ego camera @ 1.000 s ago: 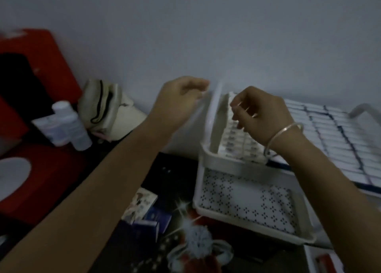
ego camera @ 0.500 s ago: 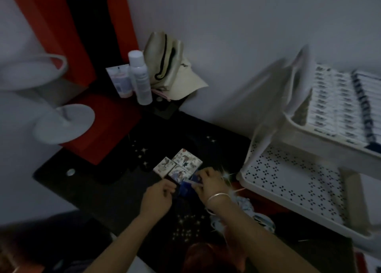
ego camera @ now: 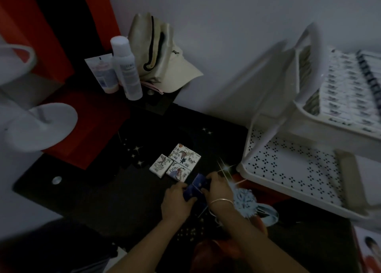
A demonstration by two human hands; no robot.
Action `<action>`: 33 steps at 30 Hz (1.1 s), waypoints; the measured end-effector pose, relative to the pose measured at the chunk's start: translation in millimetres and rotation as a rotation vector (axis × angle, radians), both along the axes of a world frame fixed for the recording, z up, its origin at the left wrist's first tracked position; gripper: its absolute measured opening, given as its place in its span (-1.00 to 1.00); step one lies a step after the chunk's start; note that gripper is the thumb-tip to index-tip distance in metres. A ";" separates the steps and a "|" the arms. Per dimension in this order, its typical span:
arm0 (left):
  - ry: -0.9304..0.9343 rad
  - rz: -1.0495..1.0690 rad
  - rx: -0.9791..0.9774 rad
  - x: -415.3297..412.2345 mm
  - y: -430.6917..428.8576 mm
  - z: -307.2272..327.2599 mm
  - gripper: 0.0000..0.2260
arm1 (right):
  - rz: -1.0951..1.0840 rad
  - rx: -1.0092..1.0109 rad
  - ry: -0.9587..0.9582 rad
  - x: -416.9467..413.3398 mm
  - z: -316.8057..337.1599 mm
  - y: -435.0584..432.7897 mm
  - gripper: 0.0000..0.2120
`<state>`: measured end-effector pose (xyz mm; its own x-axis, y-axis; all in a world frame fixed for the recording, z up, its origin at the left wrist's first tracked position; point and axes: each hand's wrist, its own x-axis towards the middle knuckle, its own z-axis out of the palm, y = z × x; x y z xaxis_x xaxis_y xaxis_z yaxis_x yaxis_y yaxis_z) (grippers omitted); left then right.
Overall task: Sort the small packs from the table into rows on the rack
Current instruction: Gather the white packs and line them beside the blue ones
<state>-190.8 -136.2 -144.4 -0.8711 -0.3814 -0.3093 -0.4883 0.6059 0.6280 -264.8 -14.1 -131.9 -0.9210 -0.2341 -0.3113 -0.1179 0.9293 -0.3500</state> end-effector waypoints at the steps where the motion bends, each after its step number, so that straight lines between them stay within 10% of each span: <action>1: -0.001 -0.039 -0.009 0.2 -0.9 2.8 -0.71 | 0.004 0.001 -0.003 -0.1 1.9 1.6 -0.60; 5: 0.129 -0.135 0.028 -5.2 -16.5 26.3 -0.82 | 0.094 -0.095 -0.003 5.1 24.0 10.0 -0.36; 18: 0.556 -0.589 0.443 -90.3 -3.1 278.2 -0.73 | 0.034 -0.425 0.444 -5.2 251.2 91.6 -0.64; 33: 0.752 -1.016 -0.160 -194.7 96.1 403.6 -0.72 | -0.419 -0.771 0.531 -103.6 332.7 176.7 -0.65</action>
